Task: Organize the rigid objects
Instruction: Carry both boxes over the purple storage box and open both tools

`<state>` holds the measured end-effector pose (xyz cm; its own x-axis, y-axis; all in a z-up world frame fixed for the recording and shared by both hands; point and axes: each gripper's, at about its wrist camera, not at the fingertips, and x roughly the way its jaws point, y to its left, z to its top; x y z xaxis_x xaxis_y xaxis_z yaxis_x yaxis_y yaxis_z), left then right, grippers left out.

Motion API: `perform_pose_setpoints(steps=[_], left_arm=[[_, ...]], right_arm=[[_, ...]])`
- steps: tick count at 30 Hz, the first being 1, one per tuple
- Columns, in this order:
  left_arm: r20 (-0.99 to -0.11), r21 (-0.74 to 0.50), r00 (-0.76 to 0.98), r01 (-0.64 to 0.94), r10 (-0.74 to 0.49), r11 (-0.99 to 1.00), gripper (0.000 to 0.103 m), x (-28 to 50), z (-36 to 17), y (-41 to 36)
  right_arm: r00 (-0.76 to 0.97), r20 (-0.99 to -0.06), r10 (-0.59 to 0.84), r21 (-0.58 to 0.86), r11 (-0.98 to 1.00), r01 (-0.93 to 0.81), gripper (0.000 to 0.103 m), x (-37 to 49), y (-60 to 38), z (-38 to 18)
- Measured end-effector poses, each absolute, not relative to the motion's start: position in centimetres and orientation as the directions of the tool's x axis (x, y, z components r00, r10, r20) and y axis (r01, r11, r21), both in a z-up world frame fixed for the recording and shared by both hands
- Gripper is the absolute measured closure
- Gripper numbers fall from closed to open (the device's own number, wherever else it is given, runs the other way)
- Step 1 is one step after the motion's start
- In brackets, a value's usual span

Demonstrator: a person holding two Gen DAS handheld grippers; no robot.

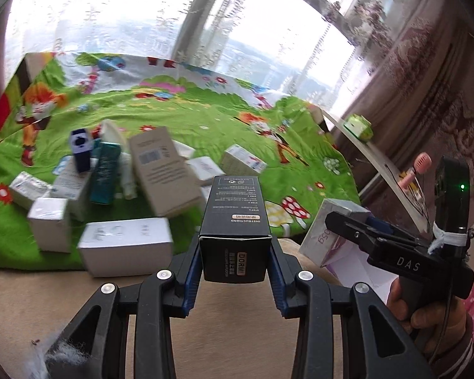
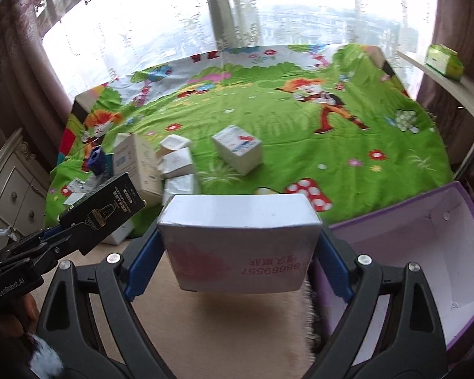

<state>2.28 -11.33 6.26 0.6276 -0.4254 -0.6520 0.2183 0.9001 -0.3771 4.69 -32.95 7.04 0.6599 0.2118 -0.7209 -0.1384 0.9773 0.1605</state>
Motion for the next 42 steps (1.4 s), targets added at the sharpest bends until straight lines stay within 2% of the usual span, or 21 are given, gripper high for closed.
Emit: perform_pose_setpoints(steps=[16,25,29,31,33,38,42], left_arm=[[-0.708,-0.328,0.464,0.452,-0.533,0.829,0.064,4.7,5.9,-24.0],[-0.741,-0.337,0.374,0.511,-0.557,0.791,0.063,6.0,4.8,-29.0],[-0.771,-0.314,0.356,0.510,-0.529,0.801,0.057,6.3,4.1,-30.3],[-0.773,-0.311,0.360,0.502,-0.522,0.807,0.051,6.2,4.1,-30.1],[-0.770,-0.313,0.371,0.489,-0.518,0.815,0.040,6.1,4.3,-29.6],[-0.770,-0.306,0.400,0.452,-0.498,0.838,0.032,5.8,4.7,-28.1],[-0.751,-0.315,0.446,0.405,-0.486,0.859,0.032,5.5,5.0,-26.4]], right_arm=[[0.626,-0.778,0.058,0.161,0.981,0.110,0.012,4.5,-45.3,4.3],[0.597,-0.802,-0.012,0.140,0.968,0.208,0.012,4.3,-49.6,3.0],[0.577,-0.816,-0.018,0.140,0.963,0.228,0.011,4.5,-50.2,2.4],[0.569,-0.822,-0.017,0.139,0.963,0.230,0.011,4.6,-50.2,2.2],[0.568,-0.822,-0.031,0.122,0.966,0.228,0.011,4.5,-49.9,2.2],[0.590,-0.807,-0.005,0.143,0.969,0.204,0.011,4.3,-49.4,2.6],[0.597,-0.802,0.007,0.168,0.962,0.214,0.008,4.4,-49.3,2.6]])
